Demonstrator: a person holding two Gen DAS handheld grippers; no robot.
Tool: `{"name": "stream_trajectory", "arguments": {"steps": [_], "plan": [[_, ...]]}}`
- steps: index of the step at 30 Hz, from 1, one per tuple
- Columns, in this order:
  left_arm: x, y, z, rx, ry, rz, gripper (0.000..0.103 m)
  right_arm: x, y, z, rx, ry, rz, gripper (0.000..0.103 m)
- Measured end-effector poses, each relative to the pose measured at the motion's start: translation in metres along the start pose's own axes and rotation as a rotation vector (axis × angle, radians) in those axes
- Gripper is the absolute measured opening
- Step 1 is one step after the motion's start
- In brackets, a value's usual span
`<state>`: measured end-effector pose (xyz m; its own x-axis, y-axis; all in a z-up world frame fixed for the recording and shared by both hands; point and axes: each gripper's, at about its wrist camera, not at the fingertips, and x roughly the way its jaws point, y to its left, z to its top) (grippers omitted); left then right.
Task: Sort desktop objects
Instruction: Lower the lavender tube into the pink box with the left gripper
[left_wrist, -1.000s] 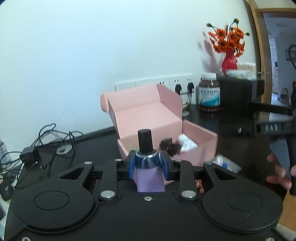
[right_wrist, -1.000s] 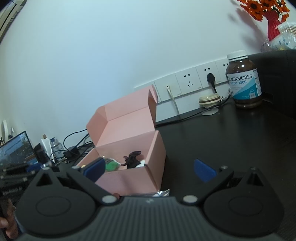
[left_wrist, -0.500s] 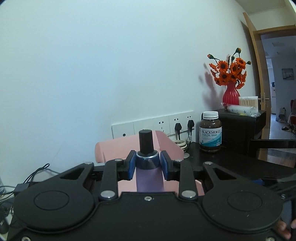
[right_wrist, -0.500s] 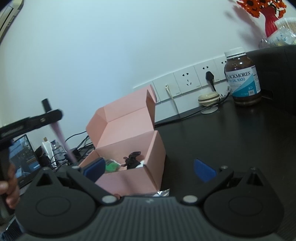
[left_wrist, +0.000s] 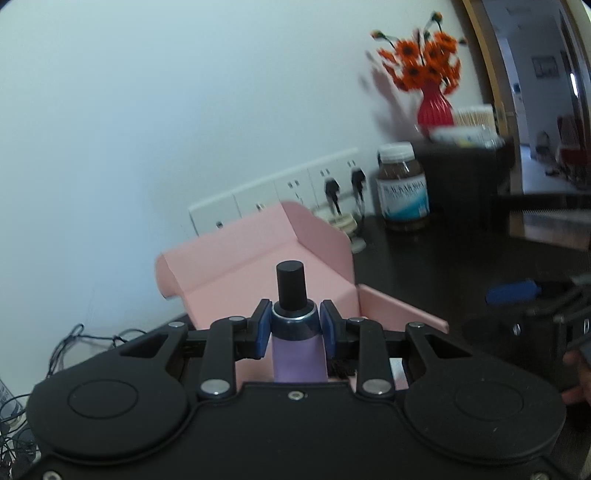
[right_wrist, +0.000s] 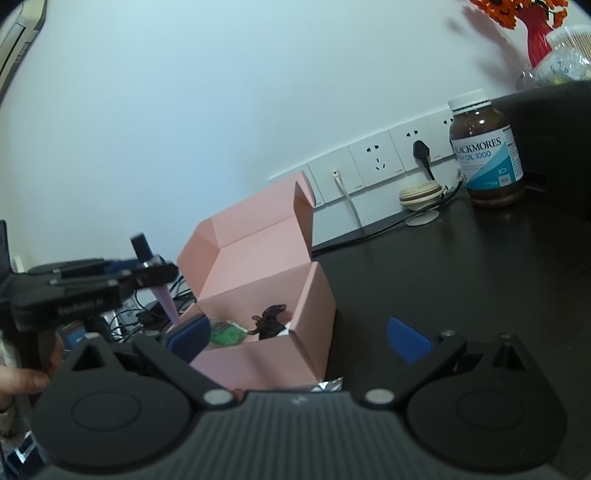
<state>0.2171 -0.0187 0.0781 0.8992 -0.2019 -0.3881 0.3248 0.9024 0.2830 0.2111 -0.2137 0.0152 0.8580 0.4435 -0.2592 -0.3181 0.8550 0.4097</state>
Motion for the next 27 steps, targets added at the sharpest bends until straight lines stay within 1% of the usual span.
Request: {"name": "stream_trajectory", "arguments": {"steps": [6,16,27], "plan": [[0.021,-0.013,-0.001,0.026,0.049,-0.037,0.029,0.0,-0.004,0.001,0.022,0.0,0.015,0.102],[0.052,-0.012,0.01,-0.007,0.093,-0.056,0.029,-0.002,-0.01,0.001,0.058,-0.009,0.032,0.102],[0.084,-0.017,0.008,-0.013,0.2,-0.1,0.03,-0.002,-0.018,0.002,0.11,-0.006,0.058,0.102]]}}
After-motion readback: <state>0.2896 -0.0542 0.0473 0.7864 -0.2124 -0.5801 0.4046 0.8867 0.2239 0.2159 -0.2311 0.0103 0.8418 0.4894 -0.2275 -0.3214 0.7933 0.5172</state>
